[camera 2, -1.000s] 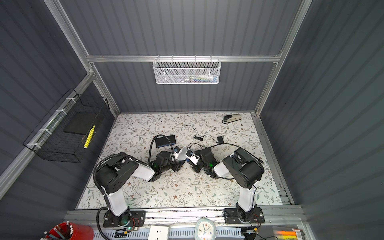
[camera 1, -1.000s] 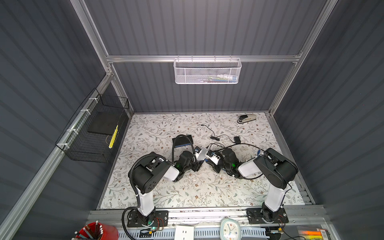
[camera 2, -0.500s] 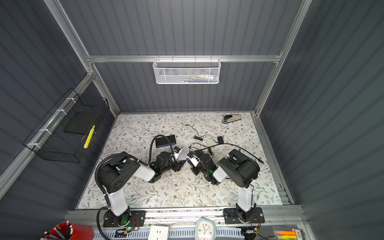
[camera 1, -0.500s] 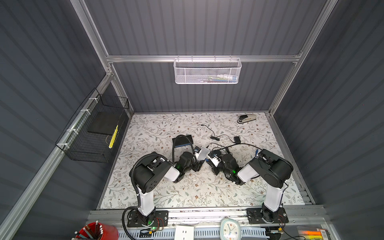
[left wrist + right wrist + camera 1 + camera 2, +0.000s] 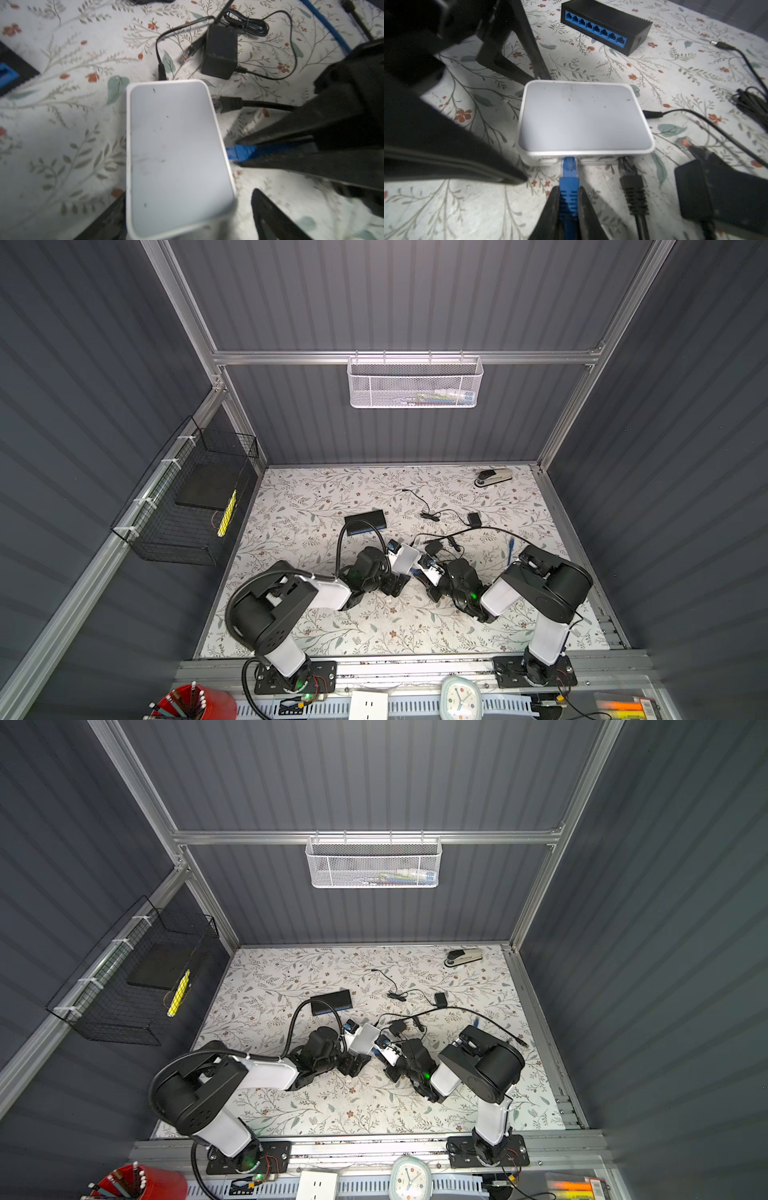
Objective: Insert the plug into the switch port
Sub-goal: 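Release the router and plug, raising both grippers away from the router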
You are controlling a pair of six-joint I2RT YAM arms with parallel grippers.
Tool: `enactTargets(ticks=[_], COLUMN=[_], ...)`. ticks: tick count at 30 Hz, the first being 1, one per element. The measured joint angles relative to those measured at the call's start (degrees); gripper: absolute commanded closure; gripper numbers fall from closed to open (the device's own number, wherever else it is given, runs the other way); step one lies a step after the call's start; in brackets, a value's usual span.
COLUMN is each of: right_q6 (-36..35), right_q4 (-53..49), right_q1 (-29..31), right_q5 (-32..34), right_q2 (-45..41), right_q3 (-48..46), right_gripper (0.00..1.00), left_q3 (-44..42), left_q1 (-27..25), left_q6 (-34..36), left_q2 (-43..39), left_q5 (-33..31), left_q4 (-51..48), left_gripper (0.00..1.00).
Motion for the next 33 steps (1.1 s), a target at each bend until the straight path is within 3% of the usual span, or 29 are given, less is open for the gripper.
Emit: enactTargets(ticks=[6, 8, 11, 14, 17, 21, 27, 33], right_q6=[0.8, 0.6, 0.6, 1.4, 4.6, 14.5, 27.9, 33.5], right_q4=[-2.1, -4.6, -11.0, -17.8, -23.8, -27.9, -34.2, -38.8], right_q1=[0.2, 0.6, 1.3, 1.6, -0.2, -9.2, -18.6, -23.7], right_q5=[1.0, 0.6, -0.8, -2.6, -4.6, -7.9, -11.1, -13.6], right_q2=[-2.4, -5.1, -12.7, -25.5, -39.6, -53.7, -63.6, -68.0], right_q3=[-0.9, -2.0, -5.2, -8.3, -8.7, -8.4, -8.8, -11.3], right_gripper=[0.45, 0.41, 0.39, 0.36, 0.30, 0.33, 0.35, 0.37], left_q3=[-1.2, -2.0, -3.6, -3.5, -2.1, 2.5, 14.3, 20.6], left_q1=[-2.0, -1.9, -0.9, 3.7, 7.9, 8.4, 8.4, 7.6], left_q6=[-1.7, -3.4, -8.1, -14.5, -21.0, -26.4, -27.2, -26.5], left_q2=[-15.4, -20.1, -27.1, -29.0, -22.9, -9.2, 7.1, 13.9], left_q5=[2.3, 0.7, -4.2, -5.7, -3.5, 2.0, 6.6, 12.7], left_q4=[-11.0, -13.0, -15.4, -16.7, -16.0, -14.3, -14.2, -12.7], left_gripper=[0.00, 0.00, 0.00, 0.00, 0.00, 0.04, 0.14, 0.21])
